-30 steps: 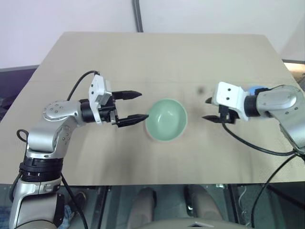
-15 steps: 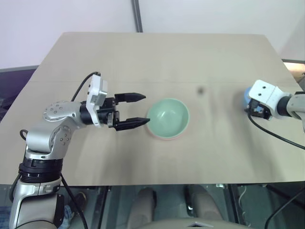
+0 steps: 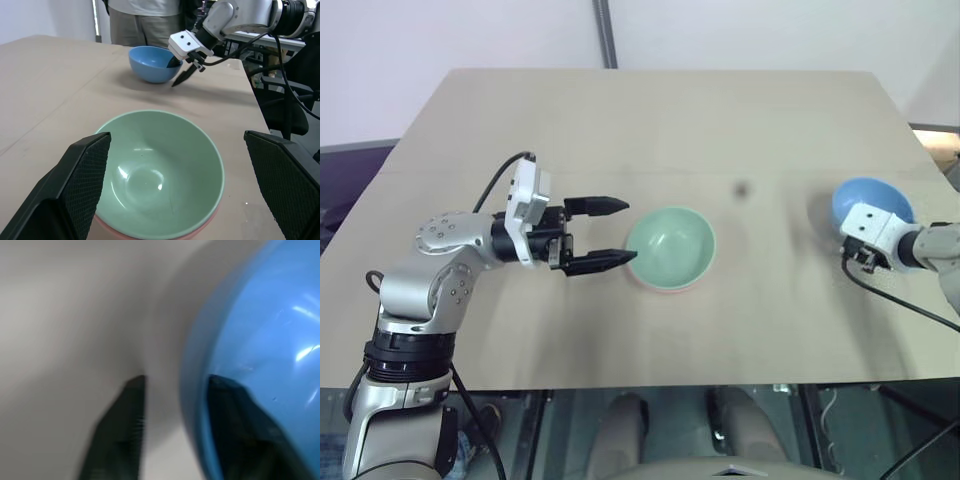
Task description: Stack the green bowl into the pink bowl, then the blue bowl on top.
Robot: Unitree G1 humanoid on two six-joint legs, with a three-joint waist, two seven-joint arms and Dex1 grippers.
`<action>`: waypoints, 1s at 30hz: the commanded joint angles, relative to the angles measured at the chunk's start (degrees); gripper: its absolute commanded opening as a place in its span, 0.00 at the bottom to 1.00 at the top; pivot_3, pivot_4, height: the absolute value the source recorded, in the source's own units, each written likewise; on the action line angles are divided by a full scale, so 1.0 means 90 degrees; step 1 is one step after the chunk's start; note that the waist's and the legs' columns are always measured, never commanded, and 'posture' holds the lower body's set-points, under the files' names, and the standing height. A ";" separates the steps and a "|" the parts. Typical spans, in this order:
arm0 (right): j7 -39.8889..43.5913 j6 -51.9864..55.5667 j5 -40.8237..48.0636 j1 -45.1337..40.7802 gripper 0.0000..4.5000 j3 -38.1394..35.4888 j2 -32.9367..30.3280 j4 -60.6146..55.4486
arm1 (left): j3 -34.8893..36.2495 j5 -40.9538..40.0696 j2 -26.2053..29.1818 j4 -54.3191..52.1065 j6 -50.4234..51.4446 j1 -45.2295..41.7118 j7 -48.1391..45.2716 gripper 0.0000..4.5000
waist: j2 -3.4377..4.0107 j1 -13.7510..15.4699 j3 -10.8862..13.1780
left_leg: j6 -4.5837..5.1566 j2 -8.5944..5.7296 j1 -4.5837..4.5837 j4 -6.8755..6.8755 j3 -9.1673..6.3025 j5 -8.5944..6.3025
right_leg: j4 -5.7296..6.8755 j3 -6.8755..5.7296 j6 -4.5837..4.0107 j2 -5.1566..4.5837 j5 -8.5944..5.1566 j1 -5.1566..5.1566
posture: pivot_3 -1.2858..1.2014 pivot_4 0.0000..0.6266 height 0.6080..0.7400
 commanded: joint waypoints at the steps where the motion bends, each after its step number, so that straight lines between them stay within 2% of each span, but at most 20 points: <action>1: 0.0056 -0.0244 -0.0147 -0.0117 0.00 -0.0080 -0.0010 0.0080 | 0.0156 0.0070 0.0084 -0.0128 -0.0151 0.0025 0.0053 1.00 | 0.0000 0.0003 0.0000 | 0.0000 0.0000 0.0000 0.0000 -0.0001 0.0000 | 0.0000 0.0000 0.0000 0.0001 0.0000 0.0000 | 0.52 0.24 1.00; 7: 0.0176 -0.0536 -0.0099 -0.0302 0.00 -0.0200 0.0166 0.0116 | 0.0204 0.0082 0.0117 -0.0171 -0.0167 0.0111 0.0078 1.00 | 0.0000 0.0007 0.0000 | 0.0000 0.0000 -0.0002 0.0000 0.0000 0.0000 | -0.0003 0.0000 0.0000 -0.0001 0.0000 0.0000 | 0.52 0.24 1.00; 15: 0.0870 0.0655 0.1865 -0.1755 0.00 -0.0826 0.1403 -0.1767 | 0.0185 0.0125 0.0139 -0.0148 -0.0236 0.0124 0.0107 1.00 | 0.0022 -0.0084 0.0014 | 0.0000 0.0004 0.0007 -0.0001 -0.0006 0.0000 | 0.0013 0.0001 0.0000 0.0007 0.0000 -0.0001 | 0.52 0.24 1.00; 22: 0.1038 0.1486 0.2708 -0.2034 0.00 -0.0287 0.1816 -0.3275 | 0.0103 0.0250 0.0106 -0.0037 -0.0355 0.0061 0.0057 1.00 | 0.0021 0.0109 0.0013 | 0.0000 -0.0003 -0.0025 0.0004 -0.0022 0.0000 | -0.0011 -0.0024 0.0000 -0.0007 0.0000 -0.0003 | 0.52 0.24 1.00; 27: 0.1211 0.1094 0.2581 -0.1881 0.00 0.0522 0.1794 -0.3762 | 0.0018 0.0355 0.0091 0.0098 -0.0442 -0.0015 -0.0037 1.00 | 0.0021 0.0148 0.0013 | 0.0000 -0.0003 -0.0043 0.0012 -0.0028 0.0000 | -0.0002 -0.0028 -0.0001 -0.0005 0.0001 -0.0024 | 0.52 0.24 1.00; 30: 0.1220 0.1055 0.2634 -0.1960 0.00 0.0744 0.1900 -0.3879 | -0.0031 0.0409 0.0060 0.0186 -0.0468 -0.0095 -0.0078 1.00 | 0.0021 0.0142 0.0013 | 0.0000 -0.0002 -0.0042 0.0012 -0.0032 0.0000 | 0.0004 -0.0032 -0.0001 -0.0001 0.0001 -0.0025 | 0.52 0.24 1.00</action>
